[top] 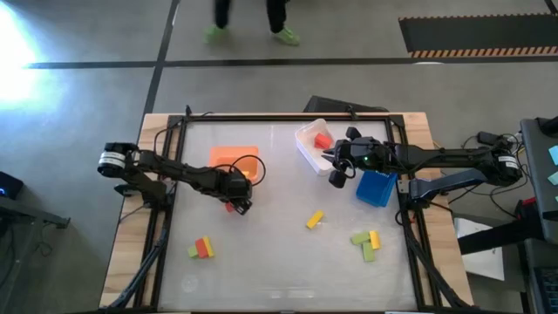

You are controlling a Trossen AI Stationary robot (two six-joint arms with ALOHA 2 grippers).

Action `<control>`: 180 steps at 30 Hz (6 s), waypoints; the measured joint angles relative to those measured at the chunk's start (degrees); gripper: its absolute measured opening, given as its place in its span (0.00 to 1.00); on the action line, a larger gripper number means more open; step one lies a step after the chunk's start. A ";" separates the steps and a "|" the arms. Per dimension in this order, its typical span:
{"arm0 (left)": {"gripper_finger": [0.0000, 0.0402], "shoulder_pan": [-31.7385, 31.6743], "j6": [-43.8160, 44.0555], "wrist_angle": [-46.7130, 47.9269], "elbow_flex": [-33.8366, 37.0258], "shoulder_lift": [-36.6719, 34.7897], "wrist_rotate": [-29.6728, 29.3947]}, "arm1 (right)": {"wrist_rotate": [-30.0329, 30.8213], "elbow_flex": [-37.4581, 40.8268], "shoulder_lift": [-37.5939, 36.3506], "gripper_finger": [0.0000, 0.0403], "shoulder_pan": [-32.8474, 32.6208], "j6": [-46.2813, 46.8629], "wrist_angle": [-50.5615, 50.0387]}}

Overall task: Sort & place blocks by color
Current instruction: Put the green block into the blue bin

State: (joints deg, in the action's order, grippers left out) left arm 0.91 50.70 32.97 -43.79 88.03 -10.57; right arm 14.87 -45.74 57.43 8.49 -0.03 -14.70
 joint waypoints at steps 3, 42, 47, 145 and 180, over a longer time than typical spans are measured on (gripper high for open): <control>0.15 0.00 -0.64 0.24 -0.15 -0.07 0.00 | -0.02 0.00 0.00 0.13 0.00 -0.03 0.00; 0.15 -1.57 -17.49 -58.42 -0.90 -17.66 8.90 | -13.27 7.11 17.12 0.45 -7.48 -49.44 63.02; 0.15 -2.23 -15.15 -58.36 -0.90 -17.53 8.94 | -13.33 4.23 19.00 0.63 -7.48 -51.48 63.10; 0.37 -4.77 -19.43 -58.61 -0.92 -19.12 8.19 | -12.60 -5.60 29.27 0.39 -6.99 -54.66 62.28; 0.37 -6.54 -39.10 -38.44 -0.81 -25.41 2.01 | 12.41 -5.51 -2.52 0.39 -4.37 48.91 -45.30</control>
State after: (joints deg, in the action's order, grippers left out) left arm -5.63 11.60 -5.47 -44.60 62.62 -8.56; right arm 27.28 -51.24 54.91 4.12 48.88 -60.00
